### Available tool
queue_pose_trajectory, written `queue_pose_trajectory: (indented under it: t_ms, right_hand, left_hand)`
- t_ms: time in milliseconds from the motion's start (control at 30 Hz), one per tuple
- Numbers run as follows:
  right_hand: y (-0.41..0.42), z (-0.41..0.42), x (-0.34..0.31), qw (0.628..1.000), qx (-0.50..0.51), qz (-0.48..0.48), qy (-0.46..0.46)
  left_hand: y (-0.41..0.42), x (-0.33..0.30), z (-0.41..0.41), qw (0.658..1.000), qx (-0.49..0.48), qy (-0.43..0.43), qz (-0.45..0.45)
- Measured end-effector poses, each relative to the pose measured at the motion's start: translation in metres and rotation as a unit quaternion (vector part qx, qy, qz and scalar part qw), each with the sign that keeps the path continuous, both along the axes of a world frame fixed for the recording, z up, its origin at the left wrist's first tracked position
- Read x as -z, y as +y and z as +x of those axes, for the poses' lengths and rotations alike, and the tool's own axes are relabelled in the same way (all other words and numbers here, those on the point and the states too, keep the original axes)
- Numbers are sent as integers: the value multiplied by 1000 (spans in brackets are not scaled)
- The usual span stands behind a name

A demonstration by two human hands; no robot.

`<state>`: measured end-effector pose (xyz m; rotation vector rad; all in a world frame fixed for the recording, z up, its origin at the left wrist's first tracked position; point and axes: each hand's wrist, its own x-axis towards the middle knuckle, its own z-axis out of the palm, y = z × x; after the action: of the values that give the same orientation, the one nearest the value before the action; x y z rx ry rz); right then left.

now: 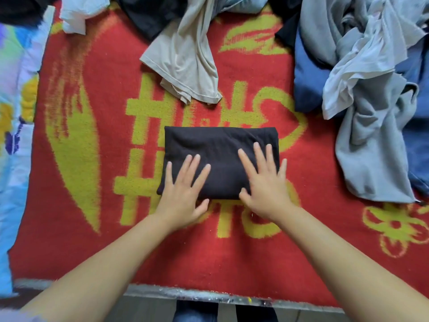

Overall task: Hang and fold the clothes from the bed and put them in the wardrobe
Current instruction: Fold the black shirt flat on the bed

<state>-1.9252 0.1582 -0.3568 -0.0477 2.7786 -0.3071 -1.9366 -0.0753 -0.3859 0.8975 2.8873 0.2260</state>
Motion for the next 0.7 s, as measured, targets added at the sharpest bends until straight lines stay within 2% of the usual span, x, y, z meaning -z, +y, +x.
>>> queue_pose_trajectory:
  t_ms: [33,100,233,367,500,700]
  right_hand:
    - [-15,7,5,998,-57,14,-32]
    - [-33,14,22,992,-98,54,-64]
    - [-45,-3,41,990,-43,114,-71]
    - [-45,-23,22,983,-52,105,-144]
    - [-33,-49,-31,980,-53,74,-180]
    - [-23,-87,-153,989,-54,99,-99]
  left_hand:
    - [8,3,7,998,41,-28,-32]
    - [22,13,14,990,42,-81,-111]
    - [38,32,7,980,-38,-109,-165]
    - [37,21,-5,971,-68,-144,-176]
    - [36,-29,-44,959,-94,-209,-166]
    - [51,-155,-94,971,-97,-175,-133]
